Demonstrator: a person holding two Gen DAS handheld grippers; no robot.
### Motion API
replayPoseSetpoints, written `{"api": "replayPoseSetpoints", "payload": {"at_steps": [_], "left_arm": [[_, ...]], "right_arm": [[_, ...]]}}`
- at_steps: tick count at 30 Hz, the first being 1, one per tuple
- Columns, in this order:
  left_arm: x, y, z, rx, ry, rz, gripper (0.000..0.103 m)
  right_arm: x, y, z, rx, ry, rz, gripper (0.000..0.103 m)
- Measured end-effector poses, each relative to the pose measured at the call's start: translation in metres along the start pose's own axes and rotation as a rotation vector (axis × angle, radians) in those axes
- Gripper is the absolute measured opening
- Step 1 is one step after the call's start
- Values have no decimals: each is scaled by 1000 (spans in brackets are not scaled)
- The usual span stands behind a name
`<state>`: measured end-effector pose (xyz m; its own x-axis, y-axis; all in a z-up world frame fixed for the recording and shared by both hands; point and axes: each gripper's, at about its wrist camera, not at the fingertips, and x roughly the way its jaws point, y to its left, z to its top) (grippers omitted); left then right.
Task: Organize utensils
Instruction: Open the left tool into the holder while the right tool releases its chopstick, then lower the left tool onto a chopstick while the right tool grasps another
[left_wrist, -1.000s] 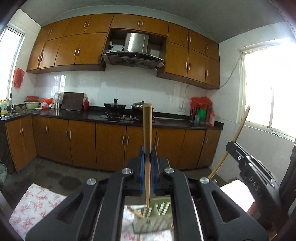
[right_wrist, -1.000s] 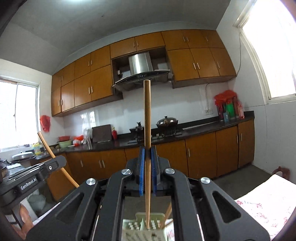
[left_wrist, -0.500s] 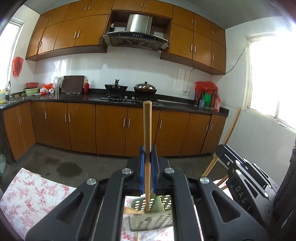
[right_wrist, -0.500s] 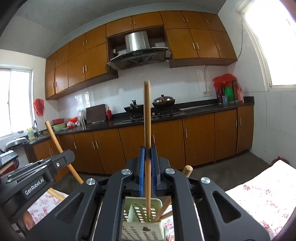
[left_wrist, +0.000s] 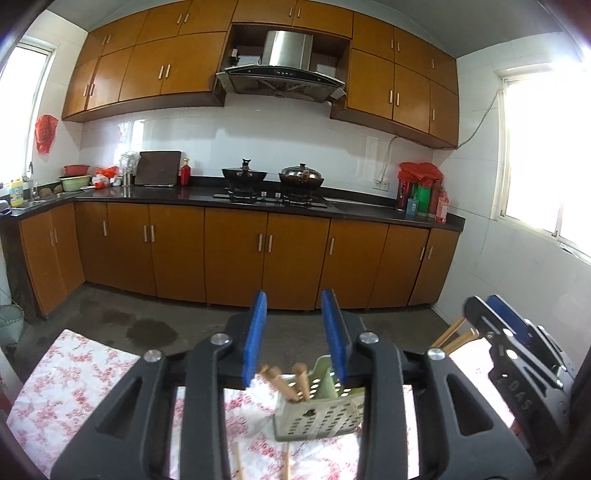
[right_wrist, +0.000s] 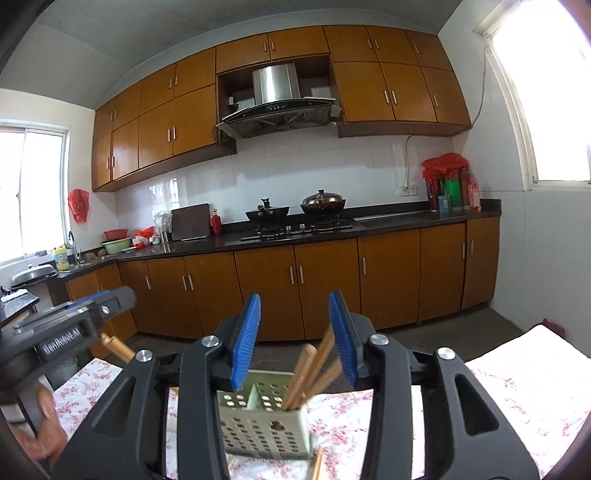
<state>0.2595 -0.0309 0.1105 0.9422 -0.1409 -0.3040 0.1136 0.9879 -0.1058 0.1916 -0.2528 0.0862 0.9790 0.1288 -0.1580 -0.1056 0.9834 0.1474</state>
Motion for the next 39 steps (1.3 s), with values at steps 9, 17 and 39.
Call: {"api": "replayPoseSetpoints", "payload": {"at_steps": [9, 17, 39], "left_arm": [[-66, 27, -34, 36, 35, 95, 40], [-67, 58, -112, 33, 210, 202, 42], [-23, 49, -202, 69, 492, 170, 42]], "right_arm": [[-33, -27, -32, -3, 161, -55, 46], [-20, -33, -125, 10, 523, -64, 35], [-2, 2, -195, -11, 749, 27, 20]]}}
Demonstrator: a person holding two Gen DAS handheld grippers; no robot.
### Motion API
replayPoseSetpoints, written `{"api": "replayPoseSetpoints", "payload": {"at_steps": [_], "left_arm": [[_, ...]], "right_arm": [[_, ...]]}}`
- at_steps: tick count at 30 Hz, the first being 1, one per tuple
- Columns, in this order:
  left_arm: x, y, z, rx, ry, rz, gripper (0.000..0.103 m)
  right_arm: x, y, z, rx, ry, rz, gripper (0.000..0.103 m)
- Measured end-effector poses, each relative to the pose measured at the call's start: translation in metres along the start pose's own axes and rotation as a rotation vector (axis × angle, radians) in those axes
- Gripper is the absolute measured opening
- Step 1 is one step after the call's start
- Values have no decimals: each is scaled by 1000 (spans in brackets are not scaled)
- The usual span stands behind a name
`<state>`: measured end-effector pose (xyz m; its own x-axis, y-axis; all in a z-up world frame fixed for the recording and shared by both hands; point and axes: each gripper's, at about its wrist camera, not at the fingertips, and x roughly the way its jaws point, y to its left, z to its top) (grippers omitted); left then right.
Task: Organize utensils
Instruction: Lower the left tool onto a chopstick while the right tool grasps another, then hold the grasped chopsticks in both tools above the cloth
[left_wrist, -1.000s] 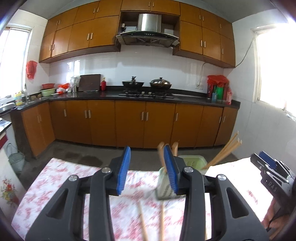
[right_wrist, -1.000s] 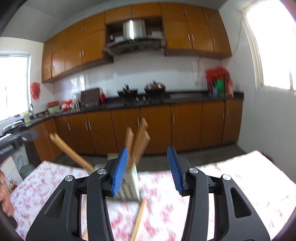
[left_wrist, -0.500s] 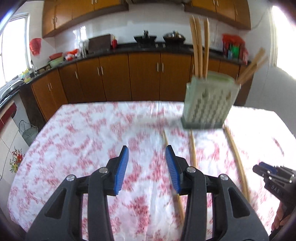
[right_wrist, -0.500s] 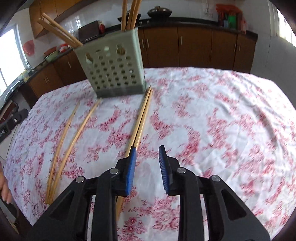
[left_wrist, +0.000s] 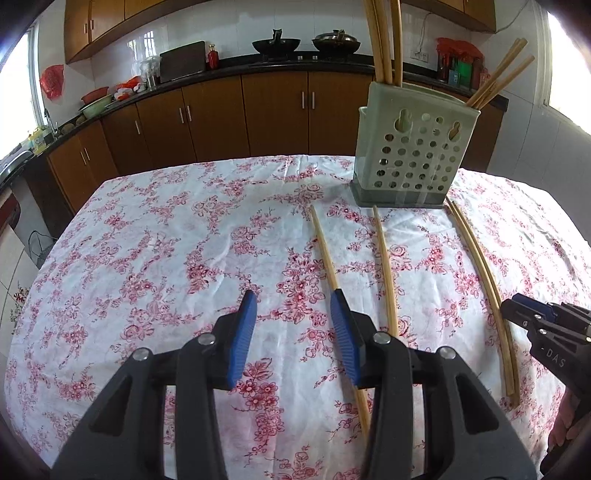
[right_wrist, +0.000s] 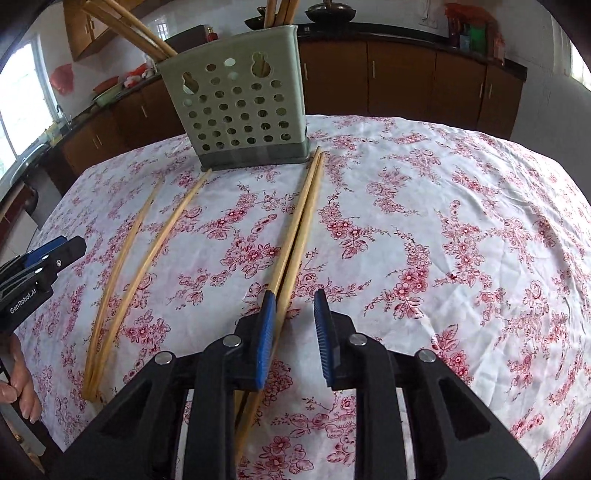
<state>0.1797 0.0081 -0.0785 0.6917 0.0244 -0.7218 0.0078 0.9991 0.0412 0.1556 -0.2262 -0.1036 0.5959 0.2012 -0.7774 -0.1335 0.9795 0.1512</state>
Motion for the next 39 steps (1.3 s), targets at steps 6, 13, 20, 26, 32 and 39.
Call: {"api": "replayPoseSetpoints", "payload": {"at_steps": [6, 13, 20, 26, 32, 39], "left_arm": [[5, 1, -2, -5, 17, -7, 42], [11, -2, -6, -12, 41, -59, 32], [20, -15, -12, 23, 72, -79, 23], [22, -19, -15, 39, 71, -69, 18], [20, -18, -18, 10, 84, -114, 18], [25, -16, -19, 27, 95, -77, 9]], "right_arm": [[3, -1, -1, -31, -3, -79, 8], [-2, -30, 0, 42, -16, -121, 8], [-4, -27, -4, 24, -25, -129, 8], [-5, -26, -5, 26, -18, -117, 9], [-8, -28, -6, 37, -16, -106, 9], [-8, -25, -9, 11, -24, -108, 8]]}}
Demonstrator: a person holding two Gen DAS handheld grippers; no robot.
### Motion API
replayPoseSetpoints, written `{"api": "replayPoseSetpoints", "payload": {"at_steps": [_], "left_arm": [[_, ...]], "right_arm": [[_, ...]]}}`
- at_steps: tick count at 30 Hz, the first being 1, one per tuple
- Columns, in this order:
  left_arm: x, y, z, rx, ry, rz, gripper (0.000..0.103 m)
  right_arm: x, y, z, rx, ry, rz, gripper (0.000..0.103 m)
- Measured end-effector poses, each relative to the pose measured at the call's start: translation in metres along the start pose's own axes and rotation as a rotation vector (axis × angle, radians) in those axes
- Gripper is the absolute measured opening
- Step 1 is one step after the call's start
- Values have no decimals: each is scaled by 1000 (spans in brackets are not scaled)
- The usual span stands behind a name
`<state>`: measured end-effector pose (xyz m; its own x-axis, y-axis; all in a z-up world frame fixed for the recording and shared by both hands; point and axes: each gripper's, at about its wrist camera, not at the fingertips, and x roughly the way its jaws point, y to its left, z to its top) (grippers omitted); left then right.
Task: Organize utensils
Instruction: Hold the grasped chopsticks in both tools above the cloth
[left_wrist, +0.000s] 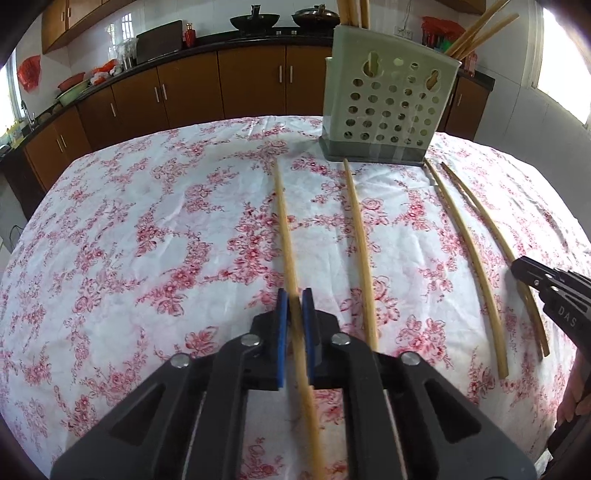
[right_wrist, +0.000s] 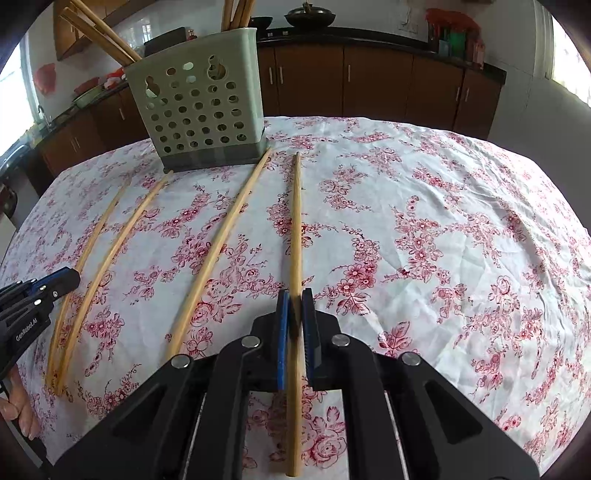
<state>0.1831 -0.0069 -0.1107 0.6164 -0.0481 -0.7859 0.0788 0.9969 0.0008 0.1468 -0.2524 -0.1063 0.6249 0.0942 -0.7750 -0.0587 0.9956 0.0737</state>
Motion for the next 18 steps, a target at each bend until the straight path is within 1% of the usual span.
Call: {"api": "replayPoseSetpoints", "payload": {"at_steps": [2, 6, 8, 11, 18], "left_arm": [[3, 7, 4, -2, 3, 21, 8], [12, 39, 16, -58, 14, 74, 8], [15, 49, 19, -81, 16, 88, 11], [16, 60, 20, -111, 6, 81, 12], [16, 59, 20, -111, -1, 75, 12]], "right_arm": [[0, -1, 0, -3, -3, -2, 8], [4, -11, 7, 19, -12, -42, 8], [7, -18, 11, 28, -19, -59, 8], [9, -20, 14, 38, -22, -67, 8], [11, -18, 14, 44, -23, -62, 9]]}}
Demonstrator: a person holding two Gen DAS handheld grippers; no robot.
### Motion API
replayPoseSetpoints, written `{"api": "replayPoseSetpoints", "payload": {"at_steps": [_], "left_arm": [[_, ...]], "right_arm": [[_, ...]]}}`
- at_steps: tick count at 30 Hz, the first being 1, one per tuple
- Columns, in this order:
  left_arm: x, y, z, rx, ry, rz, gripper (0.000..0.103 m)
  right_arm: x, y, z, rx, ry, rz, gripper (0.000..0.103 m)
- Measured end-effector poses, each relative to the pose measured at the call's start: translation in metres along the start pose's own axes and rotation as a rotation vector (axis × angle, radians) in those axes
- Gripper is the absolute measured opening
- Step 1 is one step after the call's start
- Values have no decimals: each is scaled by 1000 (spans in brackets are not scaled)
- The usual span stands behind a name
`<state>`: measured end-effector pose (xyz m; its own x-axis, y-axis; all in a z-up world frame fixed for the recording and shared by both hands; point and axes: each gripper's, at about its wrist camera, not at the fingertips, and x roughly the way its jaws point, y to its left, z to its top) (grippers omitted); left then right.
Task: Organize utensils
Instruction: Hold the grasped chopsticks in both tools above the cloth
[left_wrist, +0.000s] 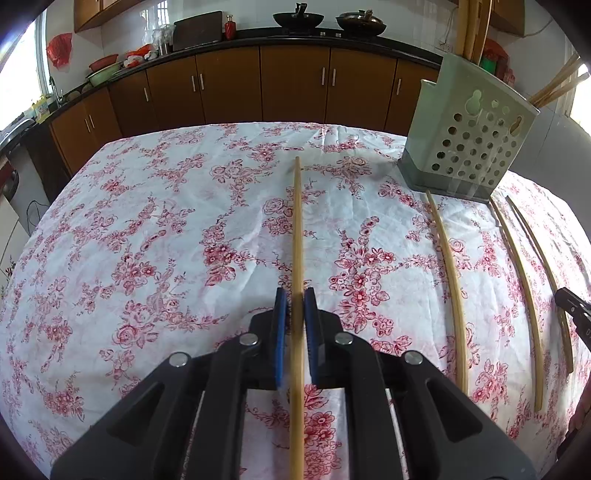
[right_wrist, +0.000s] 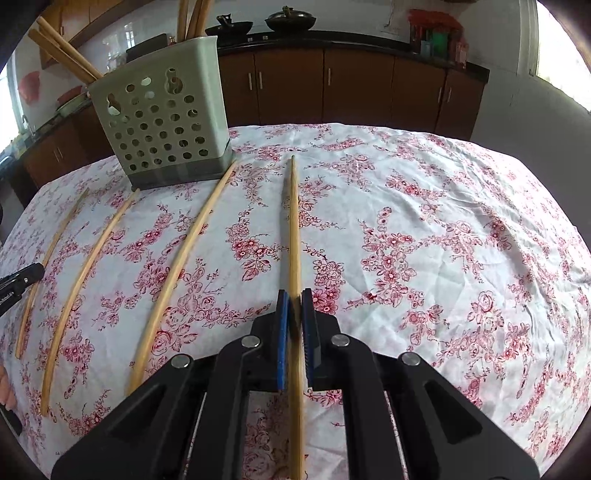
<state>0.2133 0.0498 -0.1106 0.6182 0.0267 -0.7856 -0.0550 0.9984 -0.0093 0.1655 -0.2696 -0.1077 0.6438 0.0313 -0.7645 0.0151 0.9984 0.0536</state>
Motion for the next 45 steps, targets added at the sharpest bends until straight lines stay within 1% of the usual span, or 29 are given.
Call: {"api": "replayPoseSetpoints", "payload": {"at_steps": [17, 28, 45], "left_arm": [[1, -2, -1, 1, -2, 3, 13], [1, -3, -1, 6, -1, 0, 17], [1, -2, -1, 8, -2, 0, 17]], "right_arm": [[0, 0, 0, 7, 0, 5, 9], [0, -1, 1, 6, 0, 5, 9], [0, -1, 0, 6, -2, 4, 9]]}}
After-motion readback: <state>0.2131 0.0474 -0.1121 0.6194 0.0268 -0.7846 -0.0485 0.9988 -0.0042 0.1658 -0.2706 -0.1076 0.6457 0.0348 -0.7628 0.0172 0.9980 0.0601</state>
